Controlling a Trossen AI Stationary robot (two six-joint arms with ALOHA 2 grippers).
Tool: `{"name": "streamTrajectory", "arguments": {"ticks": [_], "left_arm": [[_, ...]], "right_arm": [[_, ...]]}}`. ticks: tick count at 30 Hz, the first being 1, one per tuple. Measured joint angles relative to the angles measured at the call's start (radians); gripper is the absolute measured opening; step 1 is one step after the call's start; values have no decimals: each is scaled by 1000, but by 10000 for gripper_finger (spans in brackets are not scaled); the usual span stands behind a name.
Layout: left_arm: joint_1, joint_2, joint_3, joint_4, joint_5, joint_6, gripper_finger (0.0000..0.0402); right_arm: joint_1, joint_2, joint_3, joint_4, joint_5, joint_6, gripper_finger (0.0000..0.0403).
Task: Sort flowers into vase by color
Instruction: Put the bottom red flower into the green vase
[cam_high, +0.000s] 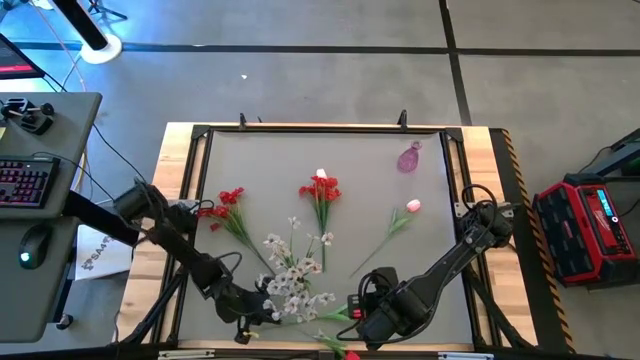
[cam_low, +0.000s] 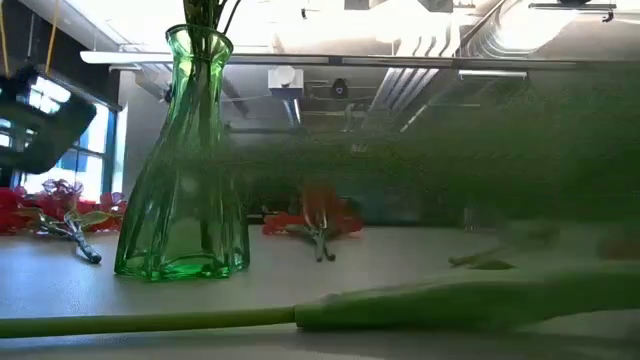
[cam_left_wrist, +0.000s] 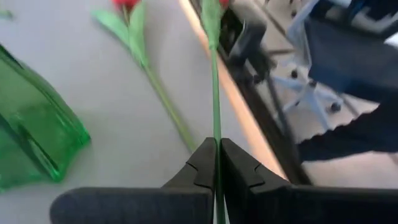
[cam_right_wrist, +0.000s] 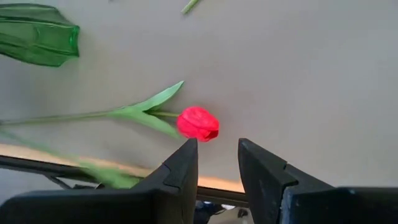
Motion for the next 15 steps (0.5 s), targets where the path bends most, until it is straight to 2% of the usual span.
{"name": "streamTrajectory", "arguments": {"ticks": [7, 15], "left_arm": [[-28, -132, 1, -25, -7, 36, 1], [-63, -234, 2, -44, -10, 141, 0]], "right_arm": [[0, -41, 0, -3, 28, -97, 103], [0, -134, 0, -24, 219, -176, 103]]}}
